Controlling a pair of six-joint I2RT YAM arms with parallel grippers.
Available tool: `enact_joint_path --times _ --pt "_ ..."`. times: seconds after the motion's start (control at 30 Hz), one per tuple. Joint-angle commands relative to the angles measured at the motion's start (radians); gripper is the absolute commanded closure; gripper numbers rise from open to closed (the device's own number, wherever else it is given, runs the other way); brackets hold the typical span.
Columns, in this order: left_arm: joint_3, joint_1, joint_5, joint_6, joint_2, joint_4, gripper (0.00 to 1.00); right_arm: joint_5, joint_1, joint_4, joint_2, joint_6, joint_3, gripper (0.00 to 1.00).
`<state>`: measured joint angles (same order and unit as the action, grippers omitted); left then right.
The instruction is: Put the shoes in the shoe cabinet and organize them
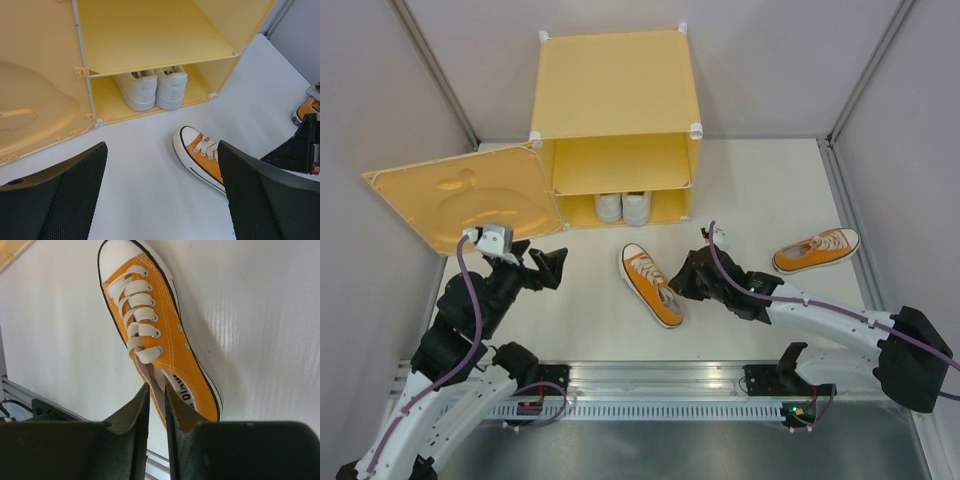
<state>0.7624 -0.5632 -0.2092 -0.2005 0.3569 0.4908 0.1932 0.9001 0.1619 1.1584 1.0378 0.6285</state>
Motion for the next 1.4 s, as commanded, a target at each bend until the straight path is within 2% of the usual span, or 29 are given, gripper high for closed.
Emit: enact_joint_path --times 0.0,0.13,0.23,0.37,0.67,1.03,1.17,1.2,1.37 --pt "0.000 -0.003 -0.002 0.030 -0.010 -0.032 0.07 0.035 0.013 0.151 -0.011 -0.163 0.103 0.77" --pt "0.000 -0.003 0.004 0.030 -0.012 -0.034 0.07 -0.037 0.014 0.244 0.021 -0.327 0.117 0.61" --pt "0.000 -0.003 0.005 0.030 -0.013 -0.034 0.07 -0.057 0.026 0.255 0.034 -0.372 0.096 0.57" --pt "0.000 -0.004 0.007 0.030 -0.007 -0.034 0.06 0.021 0.063 0.284 0.066 -0.412 0.099 0.55" --pt "0.000 -0.003 0.005 0.032 0.004 -0.032 0.06 0.023 0.167 0.205 0.201 -0.421 0.086 0.56" --pt "0.000 -0.004 0.005 0.032 0.002 -0.034 0.06 0.020 0.189 0.222 0.313 -0.403 0.097 0.69" --pt "0.000 -0.003 0.007 0.032 0.001 -0.032 0.06 -0.009 0.191 0.203 0.356 -0.395 0.108 0.89" --pt "0.002 -0.003 0.008 0.032 0.001 -0.032 0.06 -0.009 0.191 0.200 0.360 -0.392 0.112 0.99" --pt "0.000 -0.003 0.010 0.032 0.001 -0.032 0.06 0.008 0.192 0.202 0.345 -0.351 0.166 0.99"
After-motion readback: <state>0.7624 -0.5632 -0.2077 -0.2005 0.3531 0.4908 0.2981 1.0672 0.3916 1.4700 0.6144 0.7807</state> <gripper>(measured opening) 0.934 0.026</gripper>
